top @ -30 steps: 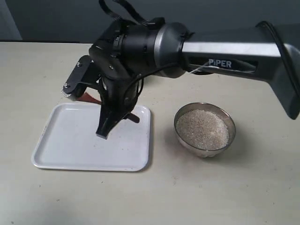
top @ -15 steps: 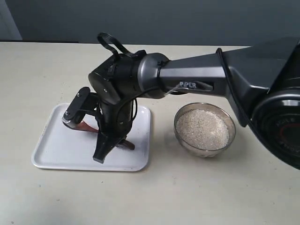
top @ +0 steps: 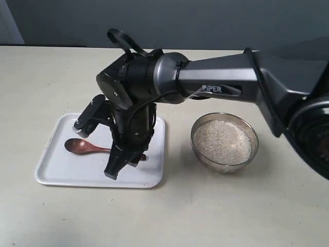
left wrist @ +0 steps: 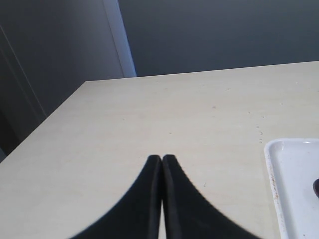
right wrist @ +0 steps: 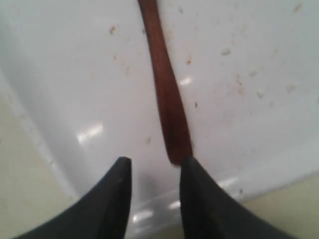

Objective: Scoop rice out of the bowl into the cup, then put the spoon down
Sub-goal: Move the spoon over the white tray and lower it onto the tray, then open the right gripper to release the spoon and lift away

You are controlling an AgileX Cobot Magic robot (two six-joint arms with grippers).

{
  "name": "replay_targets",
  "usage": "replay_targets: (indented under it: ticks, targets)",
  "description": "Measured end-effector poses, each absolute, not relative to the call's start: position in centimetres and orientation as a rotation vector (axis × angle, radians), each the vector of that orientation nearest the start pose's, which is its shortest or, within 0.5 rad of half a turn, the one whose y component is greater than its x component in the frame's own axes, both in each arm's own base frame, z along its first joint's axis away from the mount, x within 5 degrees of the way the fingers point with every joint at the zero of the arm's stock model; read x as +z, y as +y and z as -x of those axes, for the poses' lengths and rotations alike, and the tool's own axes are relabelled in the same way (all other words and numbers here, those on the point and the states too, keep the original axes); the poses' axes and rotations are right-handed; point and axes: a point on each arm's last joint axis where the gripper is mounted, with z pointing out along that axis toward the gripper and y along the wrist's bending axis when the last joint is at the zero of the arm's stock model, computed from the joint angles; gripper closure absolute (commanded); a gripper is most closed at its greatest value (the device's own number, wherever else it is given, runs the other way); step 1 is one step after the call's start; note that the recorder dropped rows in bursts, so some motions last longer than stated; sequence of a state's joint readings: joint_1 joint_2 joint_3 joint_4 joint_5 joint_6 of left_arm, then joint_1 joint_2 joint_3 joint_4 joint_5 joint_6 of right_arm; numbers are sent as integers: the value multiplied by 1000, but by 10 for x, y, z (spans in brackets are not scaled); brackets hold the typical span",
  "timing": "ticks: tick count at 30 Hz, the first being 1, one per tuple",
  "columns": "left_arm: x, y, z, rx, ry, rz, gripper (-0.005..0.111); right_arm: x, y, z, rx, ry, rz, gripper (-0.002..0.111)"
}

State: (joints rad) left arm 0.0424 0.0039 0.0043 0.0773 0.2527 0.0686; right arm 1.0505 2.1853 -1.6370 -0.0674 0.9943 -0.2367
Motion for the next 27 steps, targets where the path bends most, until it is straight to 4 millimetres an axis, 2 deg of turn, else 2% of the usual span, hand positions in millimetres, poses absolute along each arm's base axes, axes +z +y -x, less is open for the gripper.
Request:
replay_targets:
  ticks: [3,6,10,14,17,21,27]
  targets:
    - [189,4,-55,153,1745,-74,106,178,370,-218,-12,2418,1810,108]
    - [189,4,-55,153,1745,-74,106,216,361,-212,33,2434,1723,109]
    - [189,4,-55,153,1745,-74,106,279,345,-200,165,2389,1579,109]
    - [189,4,-55,153,1745,-74,106,347,316,-179,327,2302,1460,109]
    - [189,4,-55,153,1745,-74,106,384,291,-162,398,2258,1416,109]
    - [189,4,-55,153,1745,-74,106,420,261,-144,461,2188,1370,109]
    - [189,4,-55,153,1745,-74,106,452,229,-125,520,2098,1316,109]
